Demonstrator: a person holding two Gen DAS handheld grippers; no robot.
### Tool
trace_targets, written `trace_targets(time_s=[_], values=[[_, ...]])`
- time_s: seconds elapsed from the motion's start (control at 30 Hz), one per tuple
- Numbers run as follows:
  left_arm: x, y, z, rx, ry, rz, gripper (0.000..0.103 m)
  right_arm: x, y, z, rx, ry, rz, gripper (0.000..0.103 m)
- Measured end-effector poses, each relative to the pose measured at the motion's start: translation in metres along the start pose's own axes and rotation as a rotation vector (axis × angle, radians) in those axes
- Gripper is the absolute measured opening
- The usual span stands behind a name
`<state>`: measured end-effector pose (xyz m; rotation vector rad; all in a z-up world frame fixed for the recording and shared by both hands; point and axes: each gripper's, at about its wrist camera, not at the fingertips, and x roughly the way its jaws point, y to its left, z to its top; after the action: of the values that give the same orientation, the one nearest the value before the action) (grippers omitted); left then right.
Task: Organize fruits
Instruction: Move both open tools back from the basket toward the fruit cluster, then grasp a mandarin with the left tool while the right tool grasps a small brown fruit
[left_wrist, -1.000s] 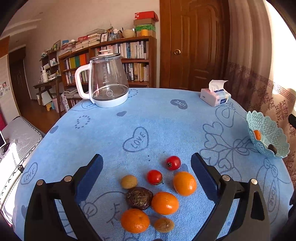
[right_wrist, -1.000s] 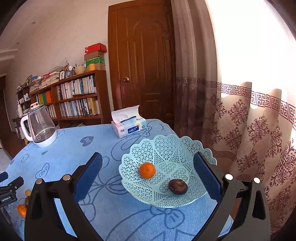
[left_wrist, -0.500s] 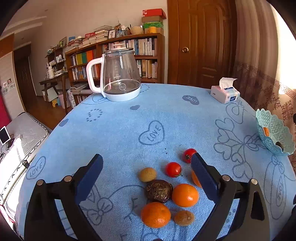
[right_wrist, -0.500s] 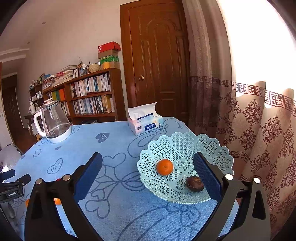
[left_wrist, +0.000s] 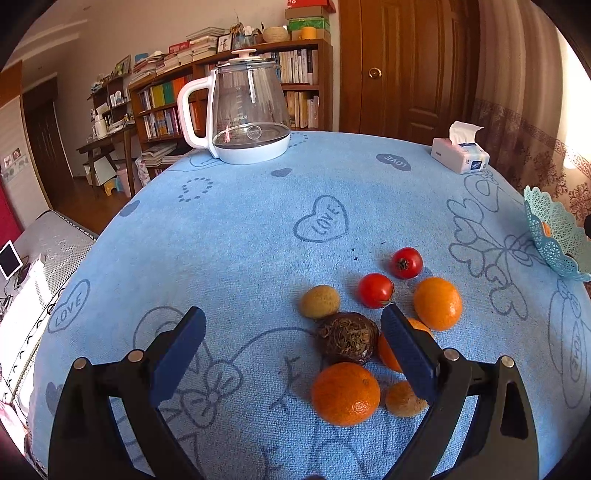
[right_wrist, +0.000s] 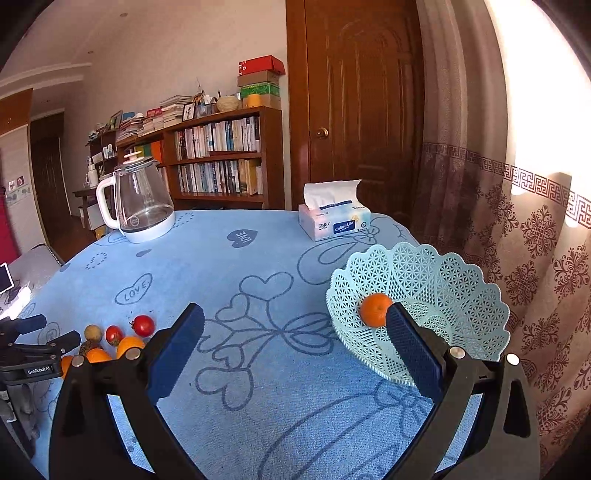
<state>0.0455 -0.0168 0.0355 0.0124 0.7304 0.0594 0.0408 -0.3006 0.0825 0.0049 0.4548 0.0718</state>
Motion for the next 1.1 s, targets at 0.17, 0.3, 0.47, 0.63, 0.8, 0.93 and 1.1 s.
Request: trace_targets(time_s=[0.17,0.3,0.47,0.63,0.8,0.93,1.1], values=[[0.008,0.001,-0.004,0.0,0.033,-0.006,0.095,0.007,0.0,-0.004,0.008,0.035,0.02,0.1],[0.01,-0.001,-0.007,0.015,0.049,-0.006,0.095,0.011,-0.003,-0.006,0.023,0.05,0.026,0.1],[0.005,0.0,-0.014,0.042,0.061,-0.005,0.095,0.012,-0.003,-0.006,0.023,0.056,0.029,0.1],[-0.005,0.003,-0.02,0.045,0.057,-0.01,0.095,0.013,-0.001,-0.008,0.017,0.064,0.029,0.1],[-0.011,-0.007,-0.026,0.092,0.055,-0.026,0.092,0.015,0.001,-0.009,0.011,0.073,0.038,0.1],[-0.013,-0.014,-0.028,0.119,0.057,-0.061,0.075,0.017,0.003,-0.01,0.002,0.08,0.042,0.1],[-0.015,-0.021,-0.031,0.124,0.079,-0.133,0.051,0.019,0.003,-0.012,0.005,0.095,0.054,0.1]])
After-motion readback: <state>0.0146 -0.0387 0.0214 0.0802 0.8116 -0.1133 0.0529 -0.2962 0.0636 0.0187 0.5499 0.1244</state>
